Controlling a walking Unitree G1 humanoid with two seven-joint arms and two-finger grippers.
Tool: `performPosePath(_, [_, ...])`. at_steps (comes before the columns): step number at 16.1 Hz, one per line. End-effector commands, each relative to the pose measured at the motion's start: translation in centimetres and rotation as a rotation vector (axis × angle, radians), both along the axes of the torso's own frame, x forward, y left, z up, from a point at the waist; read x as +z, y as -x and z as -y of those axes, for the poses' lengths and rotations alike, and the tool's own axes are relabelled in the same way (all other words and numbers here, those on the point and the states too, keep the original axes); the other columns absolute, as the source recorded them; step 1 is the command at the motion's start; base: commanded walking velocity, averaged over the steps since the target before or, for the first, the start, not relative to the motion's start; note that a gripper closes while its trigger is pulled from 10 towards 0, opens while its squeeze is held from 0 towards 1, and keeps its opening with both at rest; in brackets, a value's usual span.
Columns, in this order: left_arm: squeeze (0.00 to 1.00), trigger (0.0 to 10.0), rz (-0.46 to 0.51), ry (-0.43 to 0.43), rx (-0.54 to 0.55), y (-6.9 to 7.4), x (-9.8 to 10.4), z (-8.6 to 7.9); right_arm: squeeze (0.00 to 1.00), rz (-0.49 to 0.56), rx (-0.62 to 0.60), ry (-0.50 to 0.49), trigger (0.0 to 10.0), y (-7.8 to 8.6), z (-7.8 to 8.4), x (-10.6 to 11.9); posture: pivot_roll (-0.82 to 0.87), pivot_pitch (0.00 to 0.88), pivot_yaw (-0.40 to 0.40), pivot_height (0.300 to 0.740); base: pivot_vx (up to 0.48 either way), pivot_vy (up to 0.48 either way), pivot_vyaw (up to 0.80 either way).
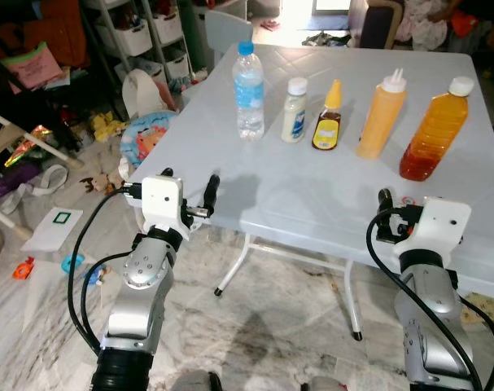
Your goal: Restocking fridge
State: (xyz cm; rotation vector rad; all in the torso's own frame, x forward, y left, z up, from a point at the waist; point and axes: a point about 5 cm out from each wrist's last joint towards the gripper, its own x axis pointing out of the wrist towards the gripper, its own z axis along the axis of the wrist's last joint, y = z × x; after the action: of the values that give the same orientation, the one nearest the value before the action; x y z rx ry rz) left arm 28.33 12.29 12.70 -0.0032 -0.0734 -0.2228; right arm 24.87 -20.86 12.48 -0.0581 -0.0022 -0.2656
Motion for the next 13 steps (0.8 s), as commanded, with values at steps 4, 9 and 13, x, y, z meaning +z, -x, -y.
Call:
performPosePath(4, [0.00,10.0,-0.020,0.004,-0.025,0.1,-0.2,-0.3,1.00,0.030,-0.006,-0.004,10.0,0.3,0.0,0.4,-0.08,0.029,0.093,0.740,0.000,0.000,0.00])
performPosePath(9, [0.00,10.0,0.022,0.021,-0.059,-0.6,1.2,0.1,1.00,0.128,0.001,0.150,10.0,-0.7,-0.3,2.9,-0.09,0.057,0.098,0.740,0.000,0.000,0.00])
performPosePath(13, [0.00,10.0,0.008,0.079,-0.117,0.4,0.4,1.3,0.00,0.101,-0.058,0.131,10.0,-0.7,0.2,2.6,-0.09,0.071,0.113,0.740,0.163,0.000,-0.40])
